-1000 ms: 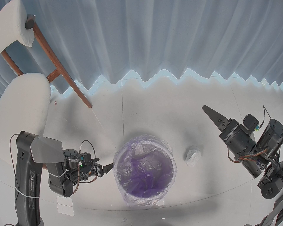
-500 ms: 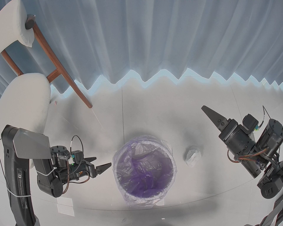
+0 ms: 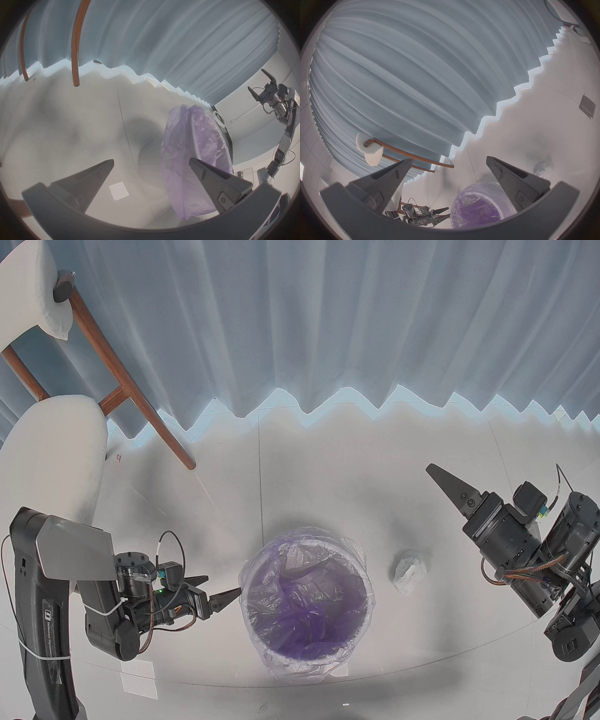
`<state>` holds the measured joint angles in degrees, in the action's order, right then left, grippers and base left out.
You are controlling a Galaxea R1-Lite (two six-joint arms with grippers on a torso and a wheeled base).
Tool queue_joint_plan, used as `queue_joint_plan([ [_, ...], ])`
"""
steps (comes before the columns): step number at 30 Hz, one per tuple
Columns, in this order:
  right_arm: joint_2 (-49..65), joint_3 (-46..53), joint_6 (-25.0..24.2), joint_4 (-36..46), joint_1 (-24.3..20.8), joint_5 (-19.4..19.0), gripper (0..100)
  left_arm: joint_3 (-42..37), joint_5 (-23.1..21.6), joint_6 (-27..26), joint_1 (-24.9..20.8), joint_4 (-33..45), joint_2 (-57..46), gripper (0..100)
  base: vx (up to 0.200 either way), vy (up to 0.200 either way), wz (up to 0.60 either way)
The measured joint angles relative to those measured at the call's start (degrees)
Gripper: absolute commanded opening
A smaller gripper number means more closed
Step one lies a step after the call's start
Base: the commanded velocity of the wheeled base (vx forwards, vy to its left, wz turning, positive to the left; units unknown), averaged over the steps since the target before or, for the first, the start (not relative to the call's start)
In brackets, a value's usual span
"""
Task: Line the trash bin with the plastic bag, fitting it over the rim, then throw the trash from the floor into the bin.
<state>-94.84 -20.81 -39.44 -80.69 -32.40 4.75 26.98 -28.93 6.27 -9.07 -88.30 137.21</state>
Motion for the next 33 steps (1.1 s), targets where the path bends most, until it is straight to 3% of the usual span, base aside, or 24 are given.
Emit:
queue_joint_plan([
  [12, -0.4, 0.2, 0.0, -0.2, -0.1, 0.0, 100, 5.7, 5.4, 1.4, -0.7, 0.0, 3.3, 100, 0.000, 0.000, 0.00],
  [20, -0.5, 0.3, -0.1, -0.2, -0.2, 0.1, 100, 11.4, 13.2, 5.8, -2.3, 0.5, 6.2, 100, 0.000, 0.000, 0.00],
  [33, -0.6, 1.0, -0.2, -0.2, -0.3, 0.1, 100, 21.0, 17.5, 8.5, -1.2, 7.2, 13.3, 100, 0.000, 0.000, 0.00],
])
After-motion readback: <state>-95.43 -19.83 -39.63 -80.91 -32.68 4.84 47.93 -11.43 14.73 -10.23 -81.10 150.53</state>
